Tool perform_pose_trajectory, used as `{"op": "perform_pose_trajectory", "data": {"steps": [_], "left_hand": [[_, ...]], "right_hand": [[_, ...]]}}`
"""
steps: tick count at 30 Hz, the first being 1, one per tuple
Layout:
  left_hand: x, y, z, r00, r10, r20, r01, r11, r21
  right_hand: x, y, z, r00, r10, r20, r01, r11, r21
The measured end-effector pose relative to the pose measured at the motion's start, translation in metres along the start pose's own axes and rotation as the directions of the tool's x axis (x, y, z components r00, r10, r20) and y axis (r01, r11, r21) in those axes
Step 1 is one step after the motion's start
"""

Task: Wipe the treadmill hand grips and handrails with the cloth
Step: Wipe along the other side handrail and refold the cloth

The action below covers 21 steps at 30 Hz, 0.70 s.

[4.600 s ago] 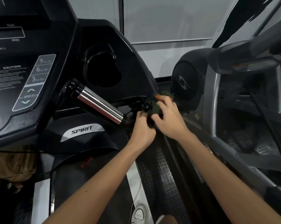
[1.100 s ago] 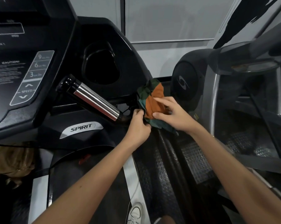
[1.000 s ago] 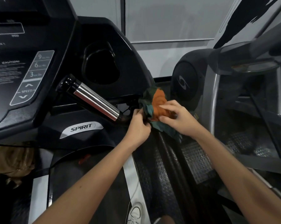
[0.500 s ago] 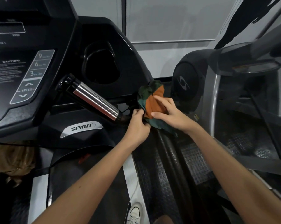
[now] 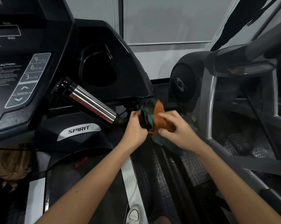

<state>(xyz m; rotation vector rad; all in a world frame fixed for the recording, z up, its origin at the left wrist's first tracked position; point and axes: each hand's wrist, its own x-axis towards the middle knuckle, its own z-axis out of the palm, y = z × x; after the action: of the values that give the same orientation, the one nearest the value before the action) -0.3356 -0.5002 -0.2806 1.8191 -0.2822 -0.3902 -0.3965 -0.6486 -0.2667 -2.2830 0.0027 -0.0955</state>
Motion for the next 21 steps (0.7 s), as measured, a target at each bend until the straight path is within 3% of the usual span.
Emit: {"op": "perform_pose_trajectory", "data": {"steps": [6, 12, 18, 21], "left_hand": [[-0.005, 0.003, -0.002, 0.999, 0.018, 0.027, -0.019, 0.999, 0.044], [-0.004, 0.002, -0.003, 1.0, 0.011, 0.028, -0.012, 0.999, 0.036], [-0.004, 0.004, -0.001, 1.0, -0.008, 0.029, 0.009, 1.0, -0.018], [-0.005, 0.005, 0.0, 1.0, -0.02, 0.023, 0.021, 0.999, -0.034]], "right_hand": [[0.046, 0.001, 0.004, 0.99, 0.132, 0.056, -0.142, 0.96, 0.24], [0.005, 0.017, -0.002, 0.997, 0.006, -0.078, 0.004, 0.992, 0.125], [0.008, 0.014, -0.001, 0.993, 0.116, -0.026, -0.106, 0.959, 0.262], [0.042, 0.006, 0.006, 0.968, 0.249, 0.041, -0.241, 0.862, 0.446]]}}
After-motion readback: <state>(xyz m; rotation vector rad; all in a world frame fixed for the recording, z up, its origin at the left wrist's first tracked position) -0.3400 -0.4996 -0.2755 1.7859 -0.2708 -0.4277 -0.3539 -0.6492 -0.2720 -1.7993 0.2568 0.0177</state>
